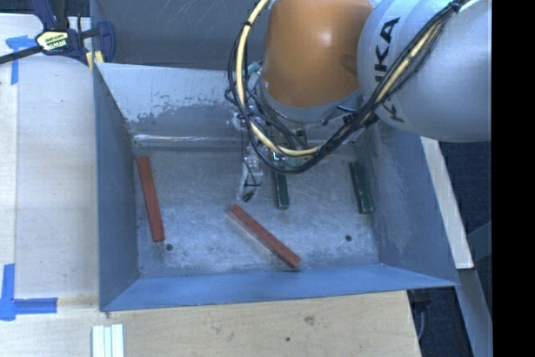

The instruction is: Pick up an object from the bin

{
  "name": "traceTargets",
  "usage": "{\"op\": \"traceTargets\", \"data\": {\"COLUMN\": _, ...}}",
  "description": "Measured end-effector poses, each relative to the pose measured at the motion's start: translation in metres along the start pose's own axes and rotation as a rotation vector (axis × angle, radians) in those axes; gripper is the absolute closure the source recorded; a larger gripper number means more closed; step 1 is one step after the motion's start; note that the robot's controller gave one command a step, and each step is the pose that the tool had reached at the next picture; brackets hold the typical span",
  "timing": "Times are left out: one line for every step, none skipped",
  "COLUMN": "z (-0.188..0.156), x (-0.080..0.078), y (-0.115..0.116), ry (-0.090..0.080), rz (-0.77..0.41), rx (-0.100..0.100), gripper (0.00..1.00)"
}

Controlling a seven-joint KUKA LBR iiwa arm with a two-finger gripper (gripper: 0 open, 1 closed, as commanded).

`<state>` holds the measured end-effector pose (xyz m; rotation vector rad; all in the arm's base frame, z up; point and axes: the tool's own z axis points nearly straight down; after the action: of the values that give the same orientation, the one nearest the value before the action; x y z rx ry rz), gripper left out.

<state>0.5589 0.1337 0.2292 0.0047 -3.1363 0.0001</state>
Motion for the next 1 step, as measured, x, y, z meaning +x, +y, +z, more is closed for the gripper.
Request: {"op": "traceTargets", "data": {"z": 0.1373, "x": 0.0318, "y": -0.0273, "ry": 0.002, "rz": 0.096, "rx": 0.002, "gripper": 0.0}}
